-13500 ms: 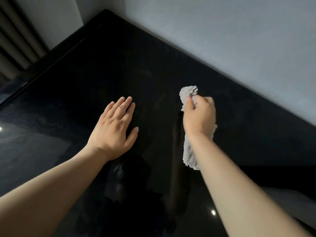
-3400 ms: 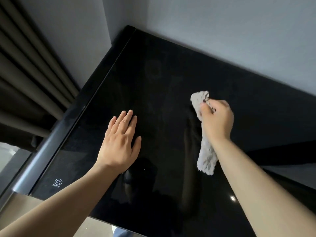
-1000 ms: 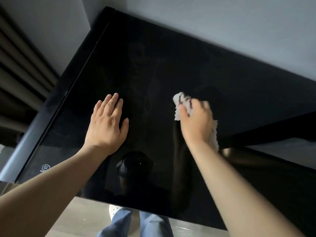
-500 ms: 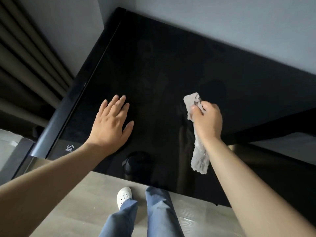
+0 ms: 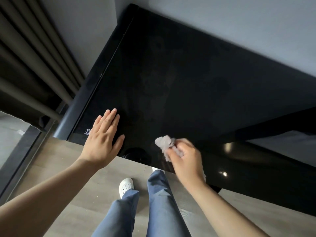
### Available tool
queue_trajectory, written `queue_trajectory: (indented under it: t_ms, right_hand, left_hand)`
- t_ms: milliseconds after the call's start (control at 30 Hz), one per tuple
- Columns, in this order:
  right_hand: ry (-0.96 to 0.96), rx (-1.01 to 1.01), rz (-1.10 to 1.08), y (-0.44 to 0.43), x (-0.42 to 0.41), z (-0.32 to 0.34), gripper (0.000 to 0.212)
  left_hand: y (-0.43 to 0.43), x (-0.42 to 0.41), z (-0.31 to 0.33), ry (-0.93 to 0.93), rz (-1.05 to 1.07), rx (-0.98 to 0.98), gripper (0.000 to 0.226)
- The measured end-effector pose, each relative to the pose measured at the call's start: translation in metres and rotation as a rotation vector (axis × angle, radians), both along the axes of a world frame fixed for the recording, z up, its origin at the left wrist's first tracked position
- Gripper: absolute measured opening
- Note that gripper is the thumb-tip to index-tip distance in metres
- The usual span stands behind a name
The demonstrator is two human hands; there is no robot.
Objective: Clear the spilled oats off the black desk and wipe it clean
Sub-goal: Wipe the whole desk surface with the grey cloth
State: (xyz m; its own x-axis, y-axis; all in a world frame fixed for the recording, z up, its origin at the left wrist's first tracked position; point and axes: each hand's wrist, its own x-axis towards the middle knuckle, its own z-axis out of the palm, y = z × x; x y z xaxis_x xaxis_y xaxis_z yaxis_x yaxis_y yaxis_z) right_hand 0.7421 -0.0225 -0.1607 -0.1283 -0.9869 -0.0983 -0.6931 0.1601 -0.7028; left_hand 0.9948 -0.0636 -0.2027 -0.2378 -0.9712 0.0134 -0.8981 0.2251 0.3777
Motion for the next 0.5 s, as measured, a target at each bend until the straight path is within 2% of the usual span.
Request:
queue_trajectory:
  t_ms: [67,133,200,267,400,500]
  right_hand:
    - [-0.002,-0.112,-0.179,-0.023,-0.006,0.015,0.032]
    - [0.04,-0.155,-0.323,-0.06,-0.012,0.019,0.009]
    - [0.148,-0.11,-0.368,-0.086,-0.01,0.007,0.017]
    - [0.227,-0.11,-0.352,-0.079,0.003,-0.01,0.015]
    - [0.228,-0.195,-0.171,-0.009,0.038,-0.024,0.016]
    - [0.105,-0.116,-0.034,0.03,0.054,-0.027,0.024]
  left_hand:
    - [0.003,0.001,0.001,-0.056,-0.036,-0.004,0.066]
    - [0.004,0.005,0.001,-0.088,-0.046,-0.003,0.067]
    - [0.001,0.007,0.003,-0.096,-0.036,-0.012,0.068]
    - [0.001,0.005,0.004,-0.088,-0.04,-0.01,0.068]
    - [0.005,0.004,0.001,-0.095,-0.056,-0.004,0.068]
    - [0.002,0.01,-0.001,-0.119,-0.068,0.012,0.069]
